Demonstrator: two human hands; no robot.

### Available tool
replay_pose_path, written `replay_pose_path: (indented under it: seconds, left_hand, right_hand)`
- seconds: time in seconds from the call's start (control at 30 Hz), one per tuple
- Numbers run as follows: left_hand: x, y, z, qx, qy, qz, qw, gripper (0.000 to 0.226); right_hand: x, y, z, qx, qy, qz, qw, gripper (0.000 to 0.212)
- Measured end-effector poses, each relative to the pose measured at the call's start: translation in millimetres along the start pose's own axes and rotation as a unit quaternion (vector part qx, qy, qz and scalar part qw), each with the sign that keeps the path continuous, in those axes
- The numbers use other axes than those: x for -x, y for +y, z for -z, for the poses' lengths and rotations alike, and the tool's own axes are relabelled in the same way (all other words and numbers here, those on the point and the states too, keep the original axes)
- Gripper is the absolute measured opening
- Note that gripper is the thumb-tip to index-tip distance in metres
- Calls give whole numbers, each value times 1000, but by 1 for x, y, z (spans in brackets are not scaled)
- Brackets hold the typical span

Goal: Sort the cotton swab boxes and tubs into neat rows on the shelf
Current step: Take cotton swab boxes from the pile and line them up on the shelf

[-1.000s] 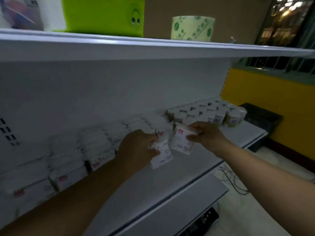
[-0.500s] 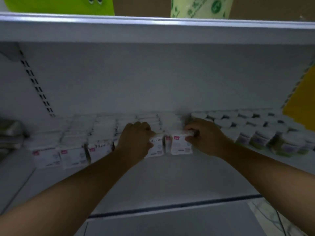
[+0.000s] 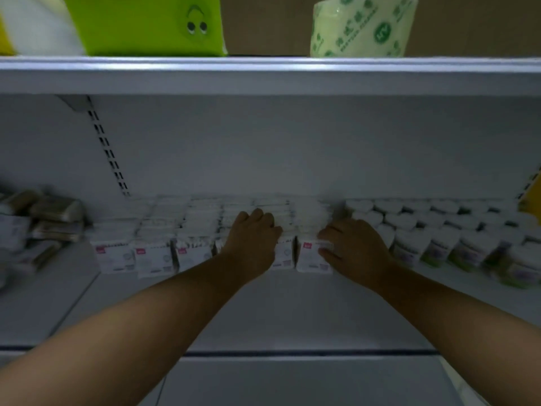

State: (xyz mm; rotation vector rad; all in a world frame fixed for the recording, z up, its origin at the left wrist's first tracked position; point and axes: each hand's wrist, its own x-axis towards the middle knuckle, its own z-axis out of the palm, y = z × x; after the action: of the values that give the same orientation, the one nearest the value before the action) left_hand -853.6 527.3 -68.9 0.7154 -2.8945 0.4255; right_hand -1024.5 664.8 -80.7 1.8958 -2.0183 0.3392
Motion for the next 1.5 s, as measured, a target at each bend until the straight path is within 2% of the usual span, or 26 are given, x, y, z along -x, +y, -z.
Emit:
replay_pose_path:
  seconds: [0.1, 0.2, 0.27, 0.37, 0.4, 0.47, 0.53, 0.7, 0.8, 0.93, 1.1, 1.2, 1.3, 1.5]
  left_hand:
    - [24, -3, 15, 51, 39, 16, 998, 72]
    - [62, -36, 30, 102, 98, 25, 990, 68]
    - [95, -79, 36, 106, 70, 49, 991, 66]
    - [157, -160, 37, 53, 0, 93, 994, 68]
    - [178, -187, 37, 35, -24, 112, 993, 70]
    - [222, -238, 38, 13, -59, 152, 986, 72]
    - [265, -280, 40, 18, -84, 191, 978, 73]
    - [354, -345, 31, 41, -149, 252, 955, 76]
    - [383, -370, 24, 63, -166, 279, 944, 77]
    - [398, -398, 10, 109, -150, 297, 937, 77]
    - [393, -444, -10, 141, -143, 298, 933, 74]
    - [379, -473, -20, 192, -94, 319, 924, 66]
    - [365, -498, -35, 193, -67, 337, 919, 57]
    - [338, -546, -49, 206, 17, 353, 913, 62]
  right_hand:
    - [8, -12, 15, 78, -13, -6, 997, 37]
    - [7, -32, 36, 111, 30, 21, 993, 44]
    - [-8, -59, 50, 106, 64, 65, 990, 39]
    - [-54, -124, 61, 103, 67, 91, 988, 24]
    - [-73, -151, 60, 93, 55, 82, 991, 25]
    - [-110, -211, 53, 54, 13, 54, 997, 44]
    - [-141, -269, 41, -1, -69, 31, 997, 57]
    - [-182, -385, 15, -22, -151, 118, 981, 63]
    - [-198, -422, 8, -39, -152, 144, 977, 62]
    - [-231, -451, -9, -40, -100, 181, 978, 52]
    - [-300, -479, -31, -36, -77, 178, 980, 58]
    - [-341, -492, -45, -106, -79, 140, 981, 57]
    - [-373, -498, -67, -128, -81, 116, 982, 47]
    - [-415, -502, -88, -222, -94, -5, 970, 47]
